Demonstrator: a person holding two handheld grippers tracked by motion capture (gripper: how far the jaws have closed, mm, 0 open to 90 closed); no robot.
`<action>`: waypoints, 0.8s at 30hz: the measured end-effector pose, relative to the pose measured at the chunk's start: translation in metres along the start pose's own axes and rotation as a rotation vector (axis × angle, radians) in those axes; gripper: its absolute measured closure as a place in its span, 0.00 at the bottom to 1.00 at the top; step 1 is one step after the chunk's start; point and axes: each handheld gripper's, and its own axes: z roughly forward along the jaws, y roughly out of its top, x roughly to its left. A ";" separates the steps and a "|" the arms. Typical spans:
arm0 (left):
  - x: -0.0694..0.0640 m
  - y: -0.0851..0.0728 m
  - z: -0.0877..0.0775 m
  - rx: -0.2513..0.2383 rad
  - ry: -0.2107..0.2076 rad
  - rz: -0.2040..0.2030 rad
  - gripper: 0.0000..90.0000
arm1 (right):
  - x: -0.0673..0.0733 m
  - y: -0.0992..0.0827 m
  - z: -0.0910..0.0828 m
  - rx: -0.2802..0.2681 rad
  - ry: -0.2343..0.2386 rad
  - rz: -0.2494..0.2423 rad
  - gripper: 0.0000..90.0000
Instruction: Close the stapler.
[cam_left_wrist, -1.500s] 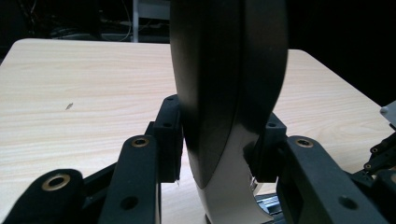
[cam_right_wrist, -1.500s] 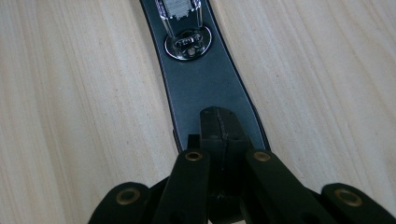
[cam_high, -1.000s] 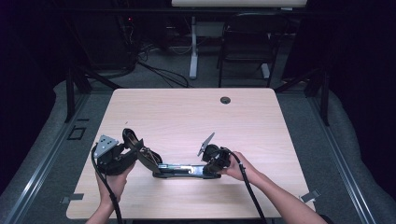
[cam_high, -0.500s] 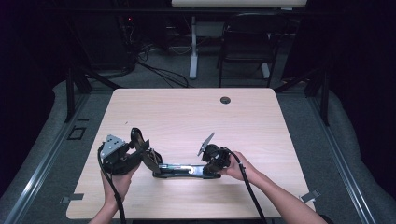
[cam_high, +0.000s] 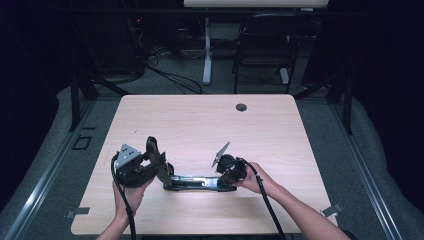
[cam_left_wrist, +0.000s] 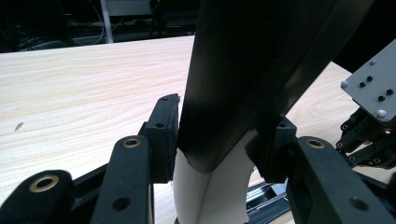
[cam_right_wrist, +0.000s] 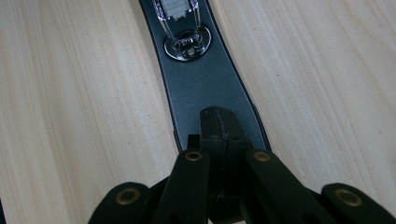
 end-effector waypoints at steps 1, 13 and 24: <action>-0.001 0.000 0.000 0.001 0.004 -0.001 0.63 | 0.000 0.000 0.000 0.000 0.000 0.000 1.00; -0.023 0.004 0.011 0.011 0.030 0.122 0.62 | -0.001 0.000 0.000 -0.002 0.007 0.004 1.00; -0.035 0.005 0.019 0.030 0.017 0.157 0.59 | -0.002 -0.001 0.000 -0.009 0.009 0.004 1.00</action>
